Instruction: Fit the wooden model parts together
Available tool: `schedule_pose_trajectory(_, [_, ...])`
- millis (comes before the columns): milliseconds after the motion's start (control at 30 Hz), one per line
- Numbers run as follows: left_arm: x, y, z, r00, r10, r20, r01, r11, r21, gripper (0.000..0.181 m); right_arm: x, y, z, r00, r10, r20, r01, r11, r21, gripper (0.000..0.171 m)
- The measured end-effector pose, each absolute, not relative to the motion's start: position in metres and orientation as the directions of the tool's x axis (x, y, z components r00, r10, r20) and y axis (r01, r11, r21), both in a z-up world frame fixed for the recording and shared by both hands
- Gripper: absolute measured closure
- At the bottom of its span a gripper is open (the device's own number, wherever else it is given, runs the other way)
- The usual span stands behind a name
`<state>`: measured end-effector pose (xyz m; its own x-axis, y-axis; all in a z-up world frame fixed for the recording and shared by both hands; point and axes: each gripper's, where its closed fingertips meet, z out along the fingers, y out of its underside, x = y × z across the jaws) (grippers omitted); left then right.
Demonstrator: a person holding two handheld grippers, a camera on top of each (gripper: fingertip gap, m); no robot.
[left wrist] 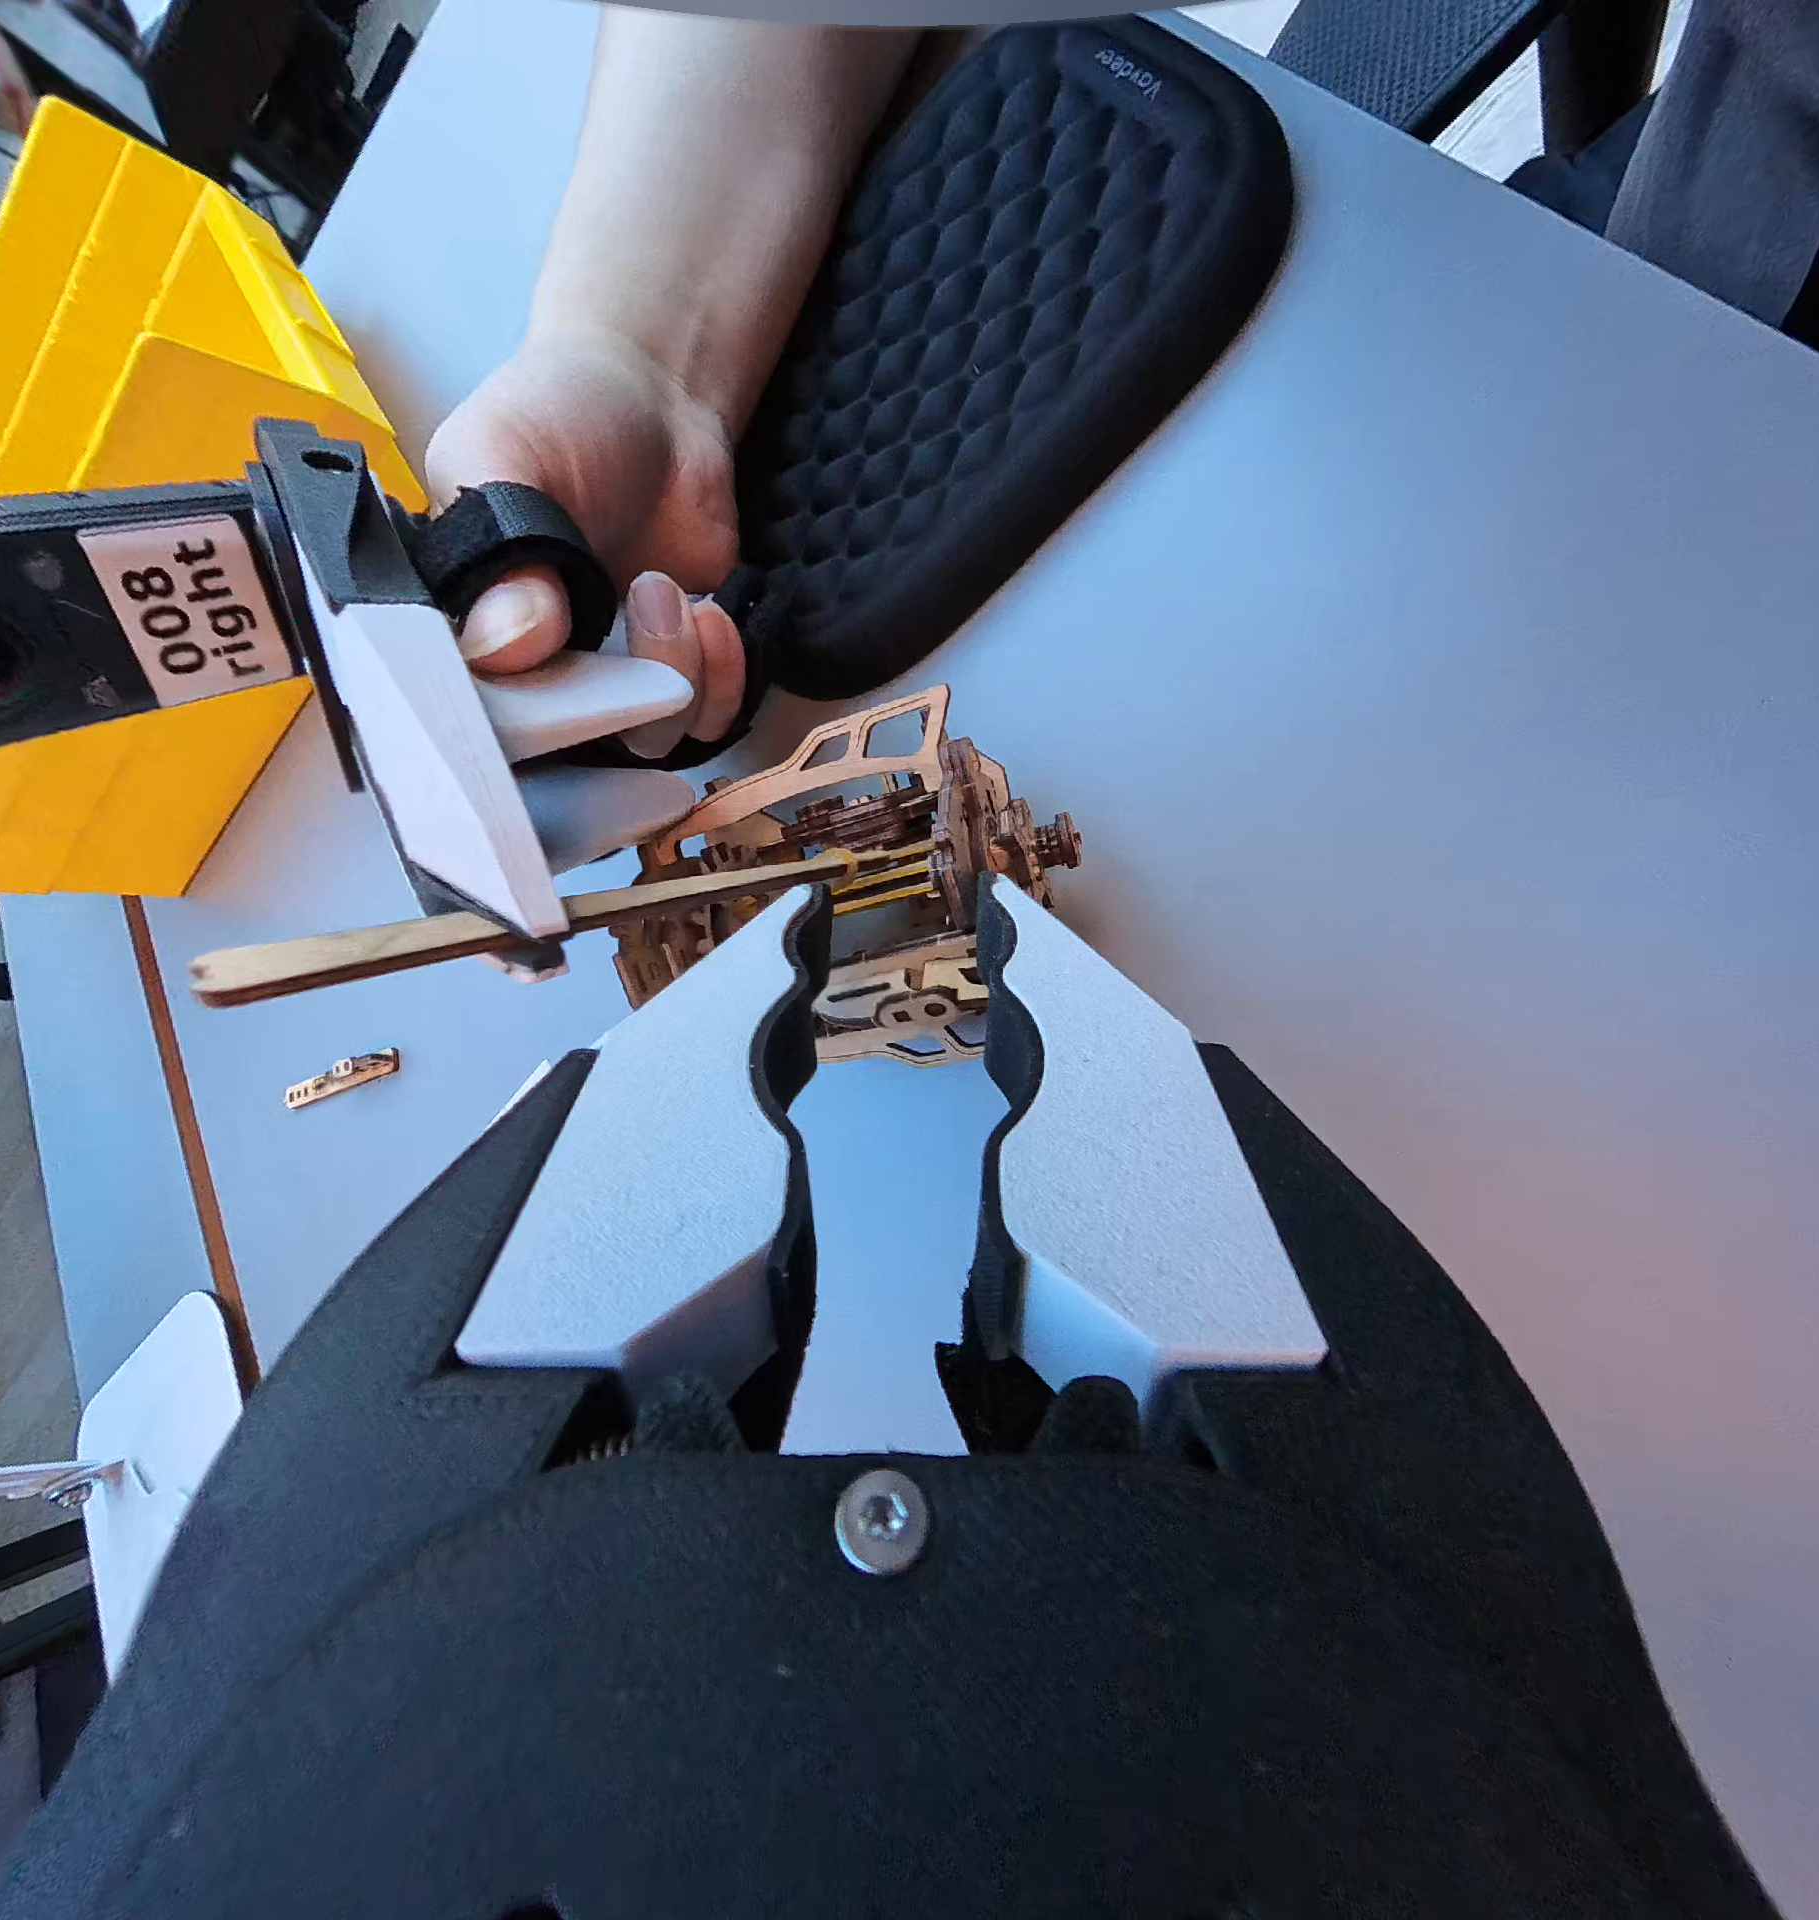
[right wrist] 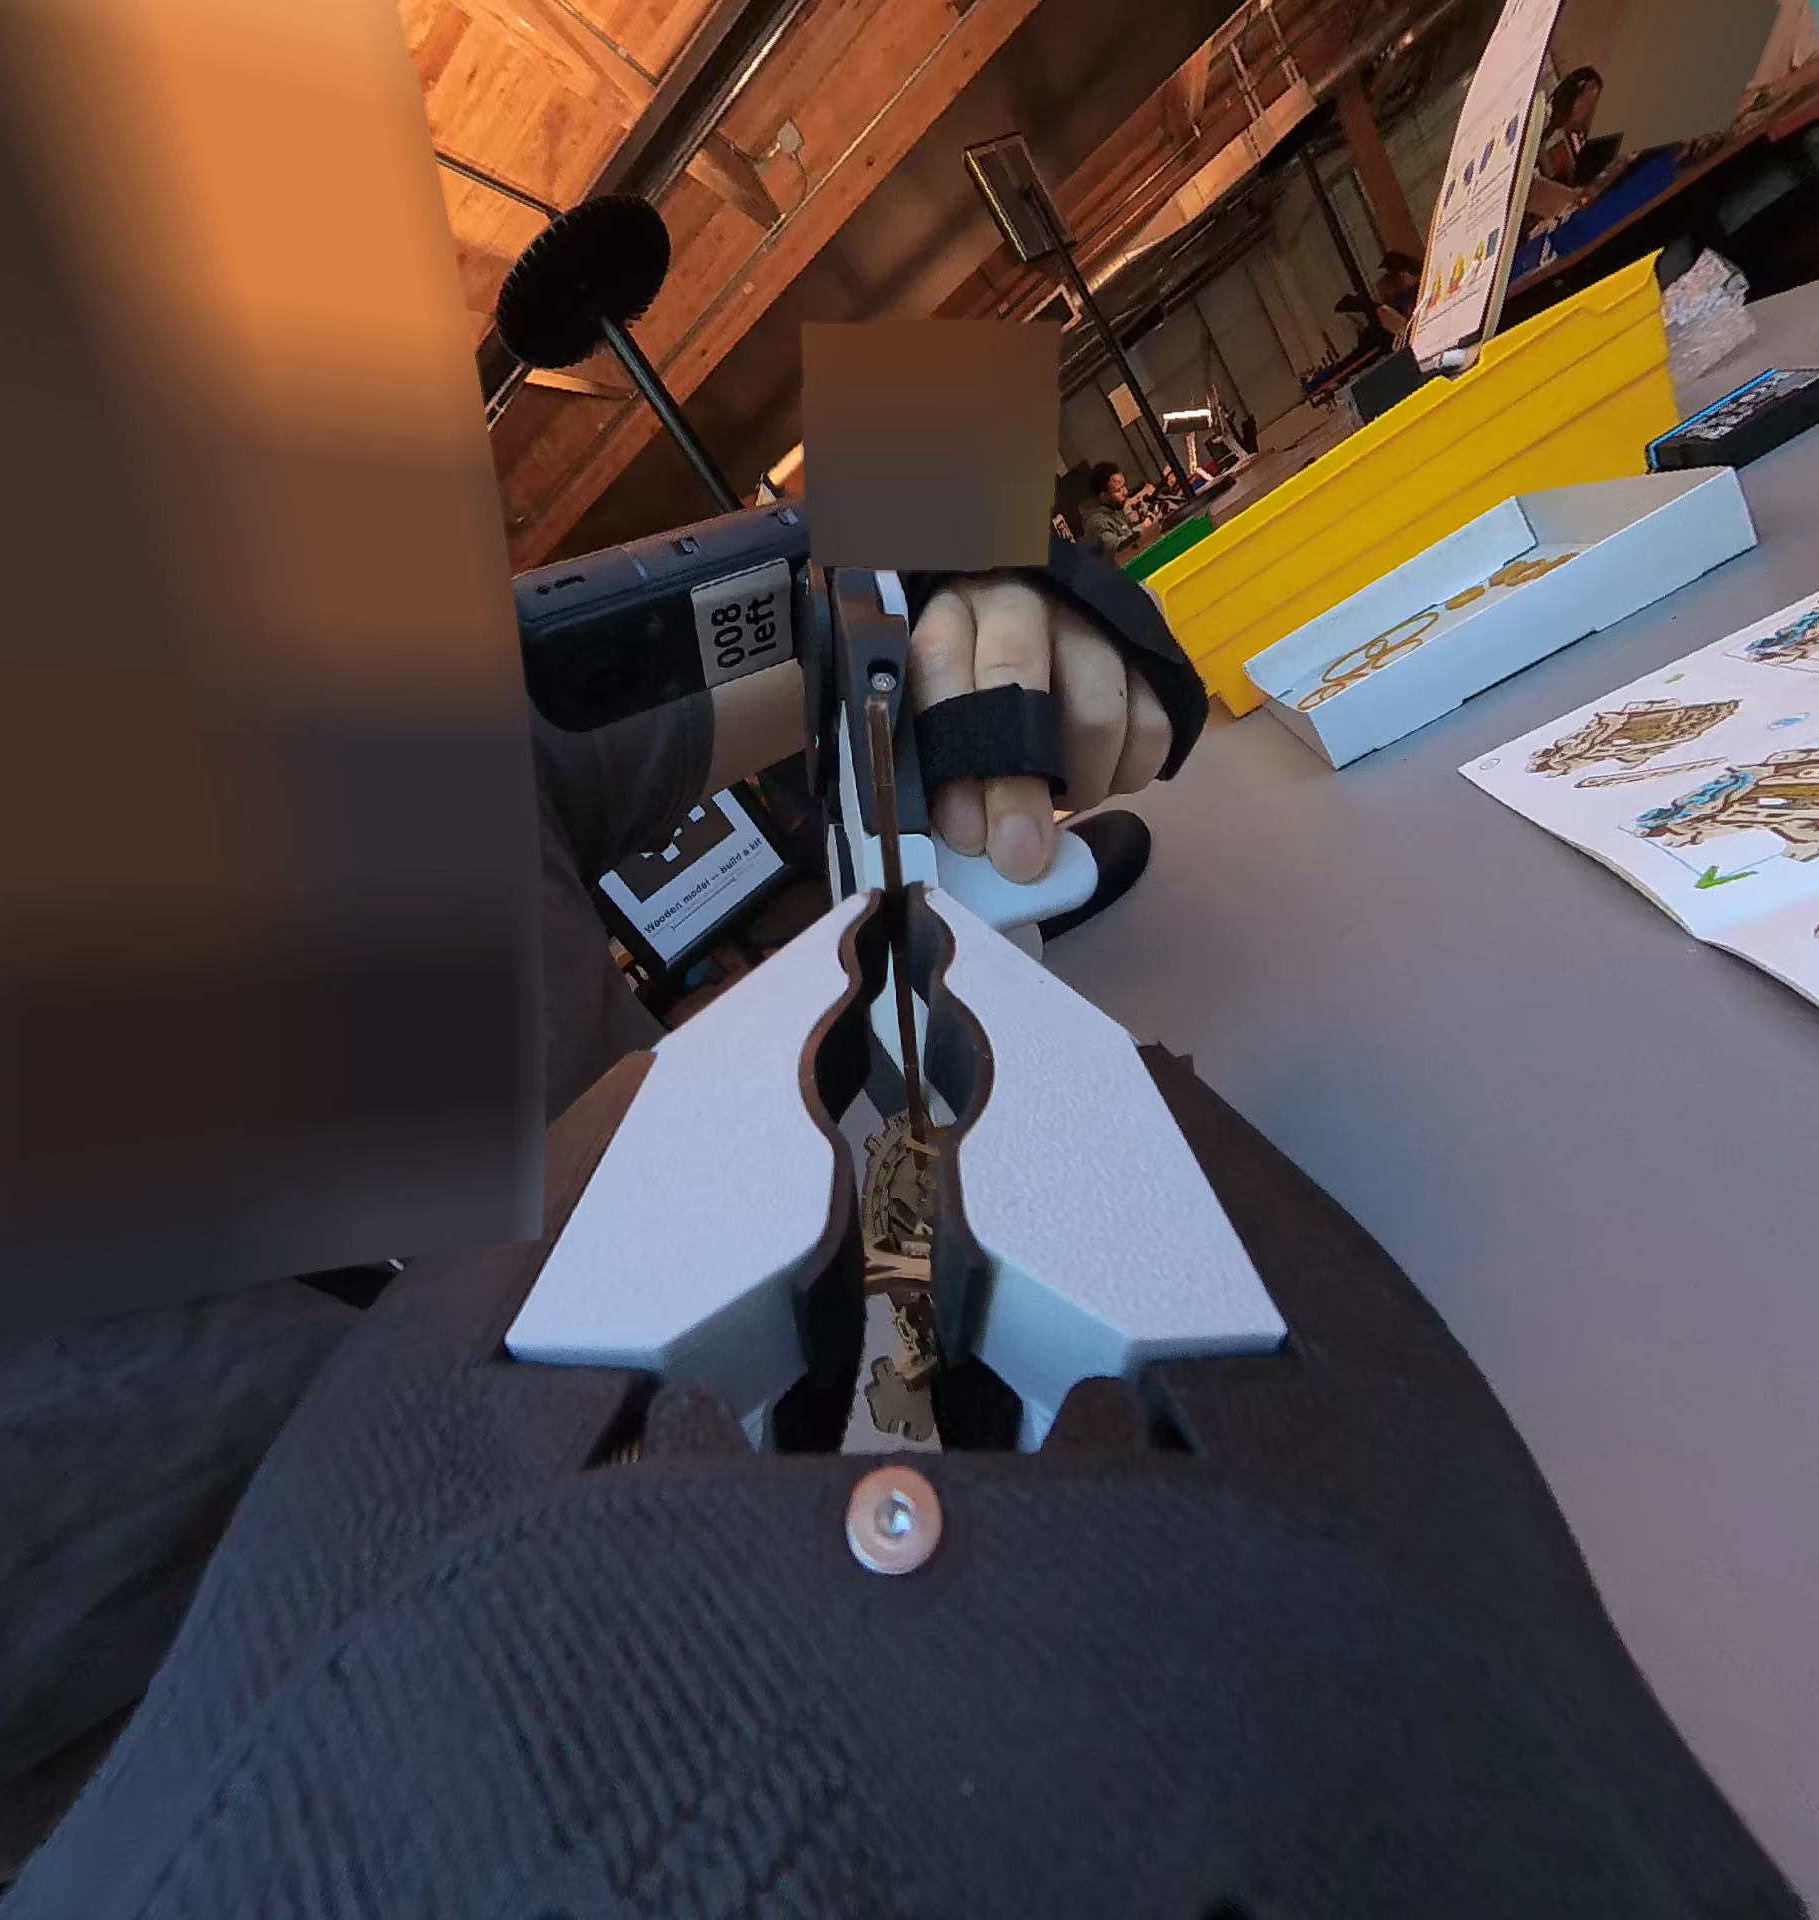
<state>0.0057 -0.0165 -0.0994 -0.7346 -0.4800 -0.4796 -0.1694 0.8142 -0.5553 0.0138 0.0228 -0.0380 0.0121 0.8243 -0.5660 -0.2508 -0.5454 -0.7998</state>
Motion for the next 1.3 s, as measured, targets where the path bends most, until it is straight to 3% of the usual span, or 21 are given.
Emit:
schedule_pose_trajectory(33, [0.007, -0.017, -0.099, -0.729, -0.481, -0.486, -0.167, 0.814, -0.556, 0.156, 0.015, 0.022, -0.039, 0.022, 0.829, -0.559, -0.239, -0.539, -0.808, 0.171])
schedule_pose_trajectory(267, [0.017, -0.02, -0.096, -0.717, -0.501, -0.485, -0.168, 0.798, -0.578, 0.155, 0.024, 0.018, -0.044, 0.092, 0.839, -0.536, -0.191, -0.513, -0.837, 0.171])
schedule_pose_trajectory(700, [0.015, -0.012, -0.099, -0.685, -0.576, -0.447, -0.234, 0.754, -0.613, 0.153, 0.029, 0.025, -0.039, 0.157, 0.81, -0.566, -0.267, -0.516, -0.814, 0.171])
schedule_pose_trajectory(1300, [0.02, -0.021, -0.103, -0.774, -0.469, -0.425, -0.17, 0.8, -0.575, 0.155, 0.028, 0.022, -0.042, 0.123, 0.798, -0.591, -0.27, -0.546, -0.793, 0.171])
